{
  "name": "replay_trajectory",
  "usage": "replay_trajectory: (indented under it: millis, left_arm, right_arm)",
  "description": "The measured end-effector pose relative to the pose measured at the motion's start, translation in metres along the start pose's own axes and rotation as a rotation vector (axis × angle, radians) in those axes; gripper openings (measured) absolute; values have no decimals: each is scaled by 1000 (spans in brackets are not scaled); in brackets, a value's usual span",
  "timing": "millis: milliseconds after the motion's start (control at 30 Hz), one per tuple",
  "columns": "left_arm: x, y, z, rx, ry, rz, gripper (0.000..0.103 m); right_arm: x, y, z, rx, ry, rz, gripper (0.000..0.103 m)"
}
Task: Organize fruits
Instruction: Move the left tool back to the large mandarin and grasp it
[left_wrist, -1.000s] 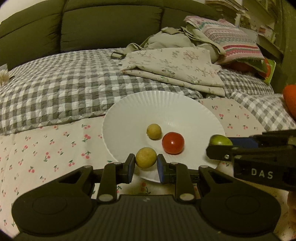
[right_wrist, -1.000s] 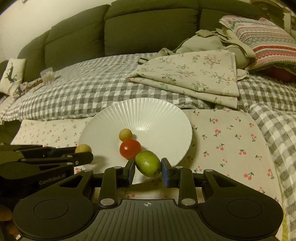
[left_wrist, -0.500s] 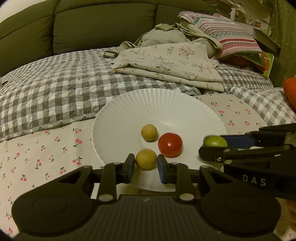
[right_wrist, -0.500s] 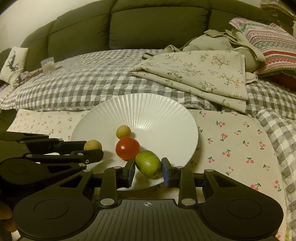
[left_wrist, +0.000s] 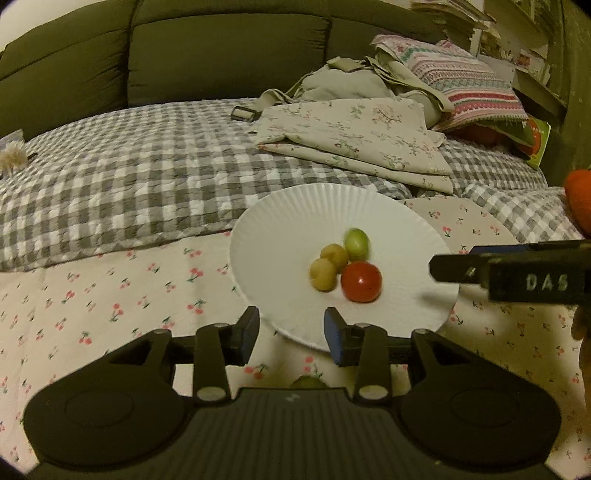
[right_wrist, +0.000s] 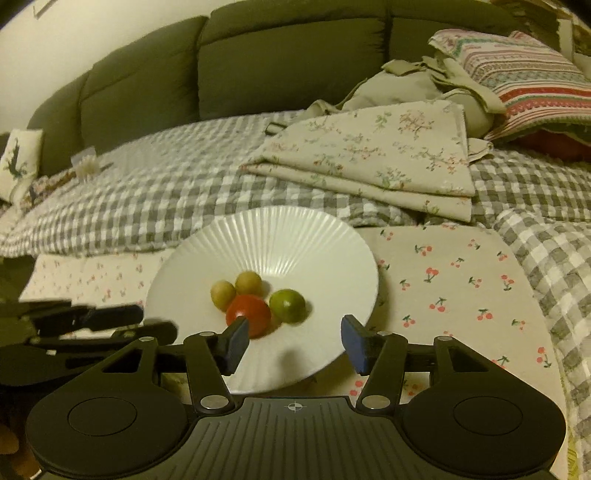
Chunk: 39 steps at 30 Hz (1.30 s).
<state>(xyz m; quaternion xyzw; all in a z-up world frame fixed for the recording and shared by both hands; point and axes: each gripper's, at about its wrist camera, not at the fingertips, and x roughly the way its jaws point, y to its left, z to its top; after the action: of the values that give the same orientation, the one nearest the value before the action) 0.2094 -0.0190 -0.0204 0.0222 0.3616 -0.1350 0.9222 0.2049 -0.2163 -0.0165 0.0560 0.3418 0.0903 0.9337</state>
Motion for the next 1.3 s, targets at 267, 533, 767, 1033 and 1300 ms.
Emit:
replay_trajectory:
  millis: [267,533,767,1033,1300]
  left_arm:
    - [-26,12,-7,-39,5,5,38]
    - [-54,15,-26,-84,20,-4,45]
    - [-71,7,-42,-79,40,-22,56]
    - [-69,-9,-60,-57,74,-55,59]
    - [-62,-23,-70,-39,84,-70,69]
  right_arm:
    - [-18,3,3,29,-7,26,55]
    - [-44,4,-1,72,0,46,55]
    - [-73,10,-4,113,-1,86,59]
    - [-96,12,-15,138,31,117,63]
    - [-108,4,-35,178,75,119,69]
